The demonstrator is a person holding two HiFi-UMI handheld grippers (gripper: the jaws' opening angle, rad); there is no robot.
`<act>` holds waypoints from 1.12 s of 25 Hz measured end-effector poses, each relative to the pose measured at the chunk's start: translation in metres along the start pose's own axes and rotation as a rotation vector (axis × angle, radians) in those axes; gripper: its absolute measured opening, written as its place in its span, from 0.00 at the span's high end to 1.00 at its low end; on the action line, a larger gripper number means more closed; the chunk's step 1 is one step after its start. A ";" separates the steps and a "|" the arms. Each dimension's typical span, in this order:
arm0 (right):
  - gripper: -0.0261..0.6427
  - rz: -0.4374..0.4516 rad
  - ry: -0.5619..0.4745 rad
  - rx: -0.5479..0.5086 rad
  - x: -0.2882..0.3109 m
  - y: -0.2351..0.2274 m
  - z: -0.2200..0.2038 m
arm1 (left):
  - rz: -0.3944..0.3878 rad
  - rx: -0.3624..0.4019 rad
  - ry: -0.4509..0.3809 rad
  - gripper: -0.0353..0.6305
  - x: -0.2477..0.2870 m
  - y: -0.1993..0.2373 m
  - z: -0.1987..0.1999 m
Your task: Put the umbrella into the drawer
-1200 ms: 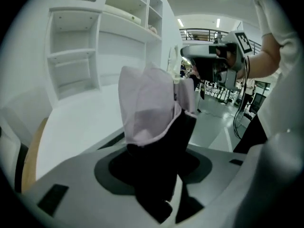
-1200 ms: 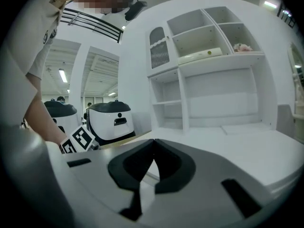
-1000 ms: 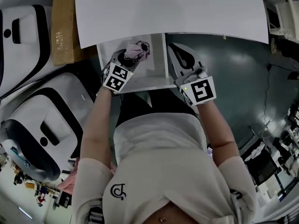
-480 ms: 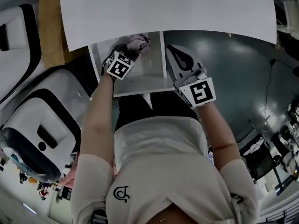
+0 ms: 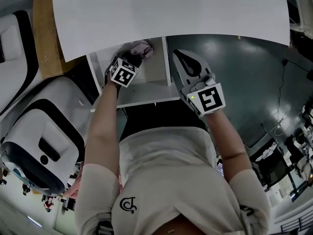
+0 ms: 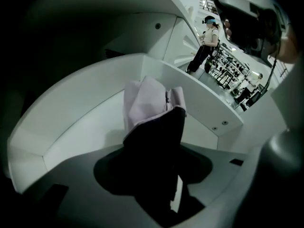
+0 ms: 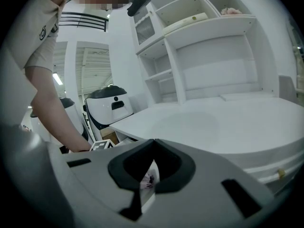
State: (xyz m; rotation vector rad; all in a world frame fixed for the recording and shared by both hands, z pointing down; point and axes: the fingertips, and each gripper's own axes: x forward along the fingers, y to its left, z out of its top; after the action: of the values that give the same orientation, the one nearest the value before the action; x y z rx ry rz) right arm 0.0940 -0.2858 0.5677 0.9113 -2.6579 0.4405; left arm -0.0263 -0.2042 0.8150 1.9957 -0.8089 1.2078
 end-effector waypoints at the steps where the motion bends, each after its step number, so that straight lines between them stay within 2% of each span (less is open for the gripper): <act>1: 0.95 0.002 -0.003 0.006 0.000 0.001 0.000 | 0.001 -0.002 -0.002 0.58 0.000 0.000 -0.001; 6: 0.95 0.008 -0.010 0.040 -0.001 0.006 -0.002 | -0.003 -0.018 -0.019 0.53 0.004 0.002 0.000; 11: 0.95 -0.008 -0.004 0.038 -0.004 0.016 0.000 | -0.007 -0.055 -0.041 0.37 -0.004 0.003 0.004; 16: 0.94 -0.037 -0.013 0.025 -0.013 0.027 0.017 | 0.024 -0.043 -0.152 0.35 -0.042 -0.001 0.031; 19: 0.94 -0.046 -0.021 0.001 -0.016 0.038 0.030 | 0.038 -0.028 -0.185 0.36 -0.068 -0.006 0.038; 20: 0.94 -0.049 -0.025 -0.008 -0.017 0.042 0.035 | 0.047 -0.020 -0.198 0.40 -0.077 -0.008 0.040; 21: 0.94 -0.053 -0.030 -0.014 -0.018 0.046 0.040 | 0.066 -0.008 -0.214 0.48 -0.088 -0.008 0.042; 22: 0.94 -0.057 -0.036 -0.018 -0.019 0.049 0.045 | 0.095 0.005 -0.234 0.61 -0.099 -0.006 0.045; 24: 0.94 -0.067 -0.042 -0.019 -0.021 0.056 0.052 | 0.150 0.025 -0.278 0.77 -0.122 -0.002 0.051; 28: 0.95 -0.096 -0.034 -0.025 -0.027 0.067 0.061 | 0.188 0.033 -0.365 0.93 -0.162 -0.002 0.066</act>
State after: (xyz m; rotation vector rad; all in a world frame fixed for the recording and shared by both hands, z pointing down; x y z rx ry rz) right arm 0.0616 -0.2439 0.4896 1.0430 -2.6298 0.3712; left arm -0.0534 -0.2283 0.6442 2.2426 -1.1843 0.9710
